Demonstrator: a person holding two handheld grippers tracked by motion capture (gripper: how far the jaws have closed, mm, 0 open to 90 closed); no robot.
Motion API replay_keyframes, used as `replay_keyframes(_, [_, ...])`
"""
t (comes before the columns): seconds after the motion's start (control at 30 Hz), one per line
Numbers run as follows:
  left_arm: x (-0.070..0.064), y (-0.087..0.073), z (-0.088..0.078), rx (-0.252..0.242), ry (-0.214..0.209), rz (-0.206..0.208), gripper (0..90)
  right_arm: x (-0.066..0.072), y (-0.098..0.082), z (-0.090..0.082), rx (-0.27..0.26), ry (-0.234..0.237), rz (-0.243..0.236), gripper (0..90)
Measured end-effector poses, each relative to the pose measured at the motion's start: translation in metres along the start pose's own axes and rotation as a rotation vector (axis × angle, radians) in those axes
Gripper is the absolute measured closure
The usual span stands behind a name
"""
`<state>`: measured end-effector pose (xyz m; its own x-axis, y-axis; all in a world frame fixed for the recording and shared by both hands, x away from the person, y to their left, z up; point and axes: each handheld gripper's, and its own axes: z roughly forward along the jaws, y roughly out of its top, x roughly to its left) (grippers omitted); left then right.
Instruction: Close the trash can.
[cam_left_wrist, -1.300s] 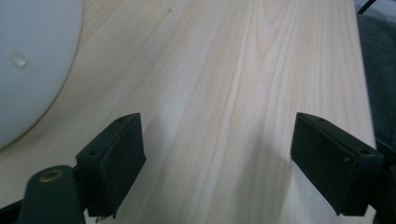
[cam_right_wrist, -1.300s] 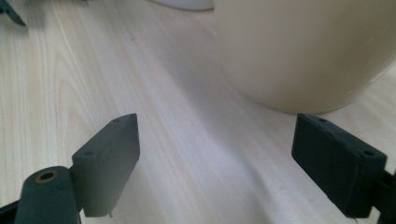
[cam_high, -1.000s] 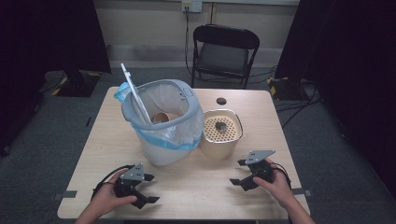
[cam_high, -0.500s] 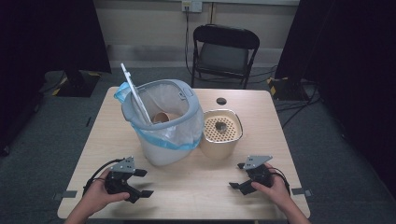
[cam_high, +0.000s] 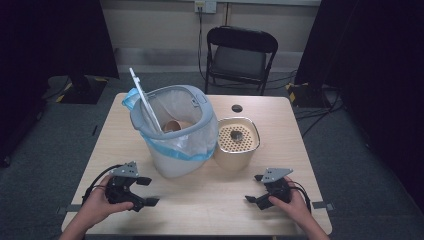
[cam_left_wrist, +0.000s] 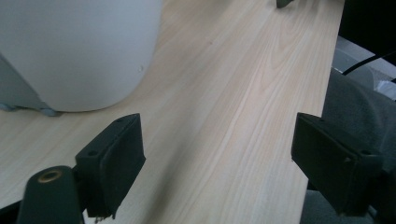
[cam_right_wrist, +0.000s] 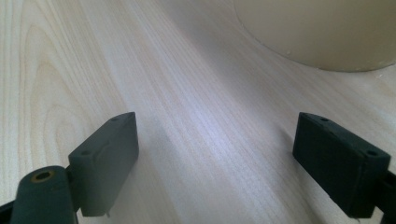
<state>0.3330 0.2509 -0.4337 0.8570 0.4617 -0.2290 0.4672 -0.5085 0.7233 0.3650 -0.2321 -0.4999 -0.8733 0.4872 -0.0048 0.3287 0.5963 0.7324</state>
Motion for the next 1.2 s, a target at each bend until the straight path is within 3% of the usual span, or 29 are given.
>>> replay_keyframes(0.17, [0.002,0.008,-0.016,-0.005,0.0,-0.024,19.2,0.0,0.0,0.0,0.0,0.0,0.0,13.6])
replay_keyframes(0.7, [0.001,0.028,-0.055,0.012,0.004,-0.048,25.4,0.0,0.0,0.0,0.0,-0.001,0.0,13.6])
replay_keyframes(1.03, [0.0,0.054,-0.092,-0.007,0.049,-0.041,33.1,0.0,0.0,0.0,0.0,-0.003,0.001,13.6])
replay_keyframes(1.2, [-0.005,0.065,-0.102,-0.004,0.044,-0.033,36.2,0.001,-0.001,-0.001,0.0,-0.005,0.007,13.6])
